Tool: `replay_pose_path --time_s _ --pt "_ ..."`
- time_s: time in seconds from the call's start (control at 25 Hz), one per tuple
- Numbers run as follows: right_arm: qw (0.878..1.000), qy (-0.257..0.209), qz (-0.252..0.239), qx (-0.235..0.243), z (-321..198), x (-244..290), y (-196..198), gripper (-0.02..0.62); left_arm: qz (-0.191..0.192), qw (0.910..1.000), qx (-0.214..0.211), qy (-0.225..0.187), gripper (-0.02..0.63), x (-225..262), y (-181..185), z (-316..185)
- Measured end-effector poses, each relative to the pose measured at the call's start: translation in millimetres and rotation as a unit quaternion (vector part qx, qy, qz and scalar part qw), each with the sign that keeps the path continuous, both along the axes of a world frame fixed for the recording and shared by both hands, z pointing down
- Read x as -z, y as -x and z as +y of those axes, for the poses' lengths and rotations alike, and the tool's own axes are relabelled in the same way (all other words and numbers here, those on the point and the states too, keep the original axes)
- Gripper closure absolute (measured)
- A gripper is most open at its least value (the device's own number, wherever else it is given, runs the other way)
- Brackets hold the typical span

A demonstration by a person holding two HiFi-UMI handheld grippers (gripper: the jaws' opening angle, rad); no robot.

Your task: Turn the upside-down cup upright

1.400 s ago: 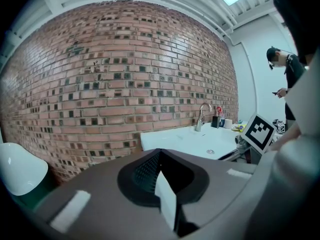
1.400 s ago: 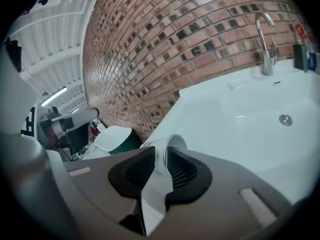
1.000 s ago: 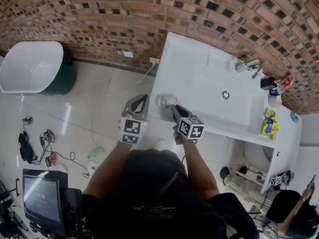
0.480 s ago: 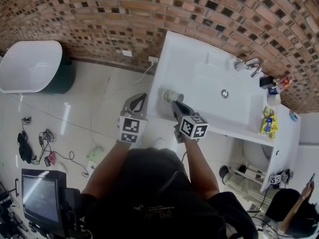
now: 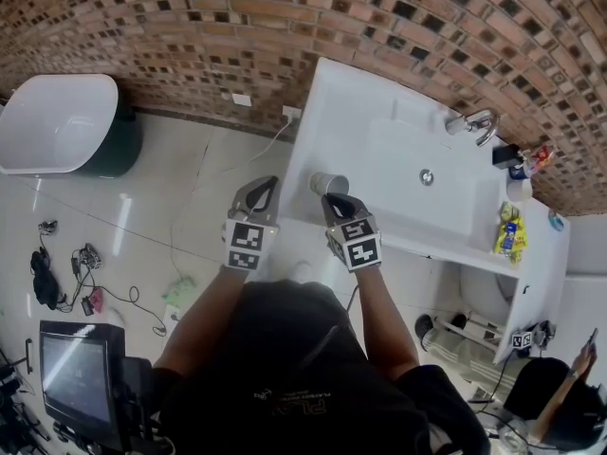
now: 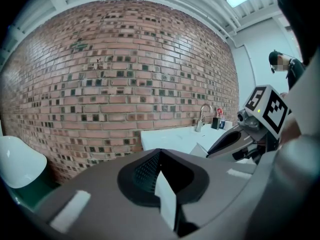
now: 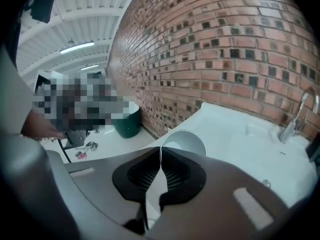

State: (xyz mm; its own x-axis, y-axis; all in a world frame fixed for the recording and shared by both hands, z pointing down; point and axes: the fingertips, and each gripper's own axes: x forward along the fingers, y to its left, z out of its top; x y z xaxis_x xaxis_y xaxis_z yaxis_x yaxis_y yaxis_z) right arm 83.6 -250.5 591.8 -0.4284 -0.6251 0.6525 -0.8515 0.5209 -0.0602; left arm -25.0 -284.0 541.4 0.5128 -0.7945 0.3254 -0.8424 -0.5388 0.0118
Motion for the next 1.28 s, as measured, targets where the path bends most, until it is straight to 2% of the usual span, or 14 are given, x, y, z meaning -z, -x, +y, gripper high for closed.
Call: replay_pose_path --time_s 0.16,0.32,0.44,0.52,0.76,1.0,1.28 --pt "0.993 0.001 0.101 0.059 1.3 -2.1 6.7 0.572 0.016 0.9998 0.007 0.001 0.607 5.7 4.9 0.4" --pt "0.970 0.027 0.203 0.130 6.5 -19.4 9.2 0.572 0.016 0.9998 0.010 0.004 0.607 2.6 10.1 1.9" --pt "0.951 0.047 0.250 0.174 13.0 -31.5 12.6 0.572 0.015 0.9998 0.014 0.007 0.607 0.4 14.3 2.9" --pt "0.944 0.054 0.264 0.189 13.2 -35.2 15.2 0.572 0.019 0.9996 0.017 0.009 0.607 0.4 17.7 1.8" --pt "0.942 0.072 0.262 0.197 9.7 -40.1 22.4 0.572 0.034 0.9990 0.025 0.012 0.607 3.8 24.8 -3.3" --pt "0.930 0.069 0.293 0.212 6.4 -48.0 21.1 0.571 0.036 0.9988 0.027 0.019 0.607 -0.8 28.3 -3.5" --pt "0.932 0.074 0.283 0.212 5.2 -45.2 27.4 0.560 0.048 0.9979 0.033 0.027 0.607 -2.7 32.3 -6.0"
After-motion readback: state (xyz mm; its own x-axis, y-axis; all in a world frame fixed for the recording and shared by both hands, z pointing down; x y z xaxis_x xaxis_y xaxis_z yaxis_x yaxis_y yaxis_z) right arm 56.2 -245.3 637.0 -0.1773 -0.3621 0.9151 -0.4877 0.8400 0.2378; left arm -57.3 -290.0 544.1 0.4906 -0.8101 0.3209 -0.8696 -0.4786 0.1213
